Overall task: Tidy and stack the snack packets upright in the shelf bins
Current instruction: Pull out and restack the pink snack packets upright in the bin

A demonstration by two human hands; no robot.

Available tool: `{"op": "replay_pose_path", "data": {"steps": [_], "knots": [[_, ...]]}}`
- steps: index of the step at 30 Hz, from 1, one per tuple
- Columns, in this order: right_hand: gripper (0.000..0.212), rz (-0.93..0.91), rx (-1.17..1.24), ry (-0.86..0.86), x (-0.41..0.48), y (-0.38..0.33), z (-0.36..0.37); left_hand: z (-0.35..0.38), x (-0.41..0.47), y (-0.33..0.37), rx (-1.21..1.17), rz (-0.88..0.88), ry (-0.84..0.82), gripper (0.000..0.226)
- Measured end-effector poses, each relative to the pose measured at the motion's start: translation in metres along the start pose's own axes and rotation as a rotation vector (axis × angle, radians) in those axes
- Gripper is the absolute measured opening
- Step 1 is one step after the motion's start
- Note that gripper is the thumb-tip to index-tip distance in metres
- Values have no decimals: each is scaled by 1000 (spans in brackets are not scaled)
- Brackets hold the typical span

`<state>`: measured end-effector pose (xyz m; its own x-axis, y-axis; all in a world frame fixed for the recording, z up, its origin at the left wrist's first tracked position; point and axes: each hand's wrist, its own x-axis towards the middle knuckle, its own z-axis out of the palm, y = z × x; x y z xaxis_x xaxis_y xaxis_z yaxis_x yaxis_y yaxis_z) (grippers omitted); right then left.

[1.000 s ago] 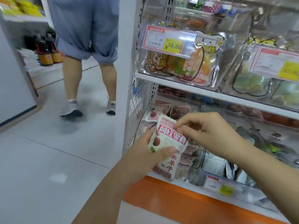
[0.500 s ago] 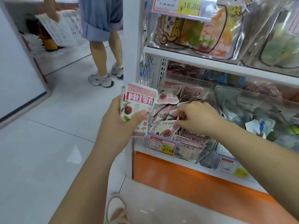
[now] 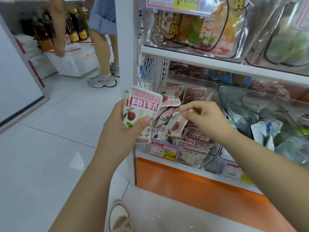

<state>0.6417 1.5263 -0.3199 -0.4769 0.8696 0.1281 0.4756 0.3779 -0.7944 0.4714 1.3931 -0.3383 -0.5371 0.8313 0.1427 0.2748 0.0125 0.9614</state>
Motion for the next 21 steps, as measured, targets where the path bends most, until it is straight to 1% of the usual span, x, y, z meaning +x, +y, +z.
{"op": "replay_pose_path", "data": {"steps": [2, 5, 6, 7, 8, 10, 13, 14, 15, 16, 17, 18, 19, 20, 21], "knots": [[26, -24, 125, 174, -12, 0, -13, 3, -1, 1, 12, 4, -12, 36], [25, -70, 173, 434, -21, 6, -25, 7, -3, 2, 12, 6, -26, 36], [22, -64, 159, 480, -19, 11, -28, 8, -3, 2, 19, 8, -31, 36], [19, -51, 117, 491, -15, 16, -30, 9, -3, 3, 26, 9, -34, 36], [17, -30, 45, 472, -10, 21, -32, 11, -4, 4, 33, 11, -38, 37], [24, 22, -142, 386, 0, 31, -35, 13, -4, 5, 44, 14, -39, 38], [32, 94, -537, 201, 2, 34, -35, 12, -3, 5, 23, 5, -27, 38], [32, 106, -667, 177, 0, 32, -33, 11, -2, 4, 11, 3, -23, 37], [31, 84, -747, 190, -2, 28, -31, 10, -2, 3, 2, 5, -17, 36], [30, 20, -762, 216, -4, 22, -27, 10, -2, 3, -4, 7, -11, 36], [27, -70, -718, 213, -6, 15, -23, 9, -1, 2, -7, 10, -2, 36], [25, -152, -625, 148, -5, 8, -18, 8, 0, 2, -8, 14, 8, 36], [23, -202, -528, 13, -3, 1, -11, 8, 0, 2, -9, 18, 19, 37], [23, -215, -487, -169, 0, -7, -3, 7, 1, 1, -9, 22, 30, 37], [24, -214, -512, -340, 5, -13, 5, 6, 1, 1, -9, 25, 41, 37]]}}
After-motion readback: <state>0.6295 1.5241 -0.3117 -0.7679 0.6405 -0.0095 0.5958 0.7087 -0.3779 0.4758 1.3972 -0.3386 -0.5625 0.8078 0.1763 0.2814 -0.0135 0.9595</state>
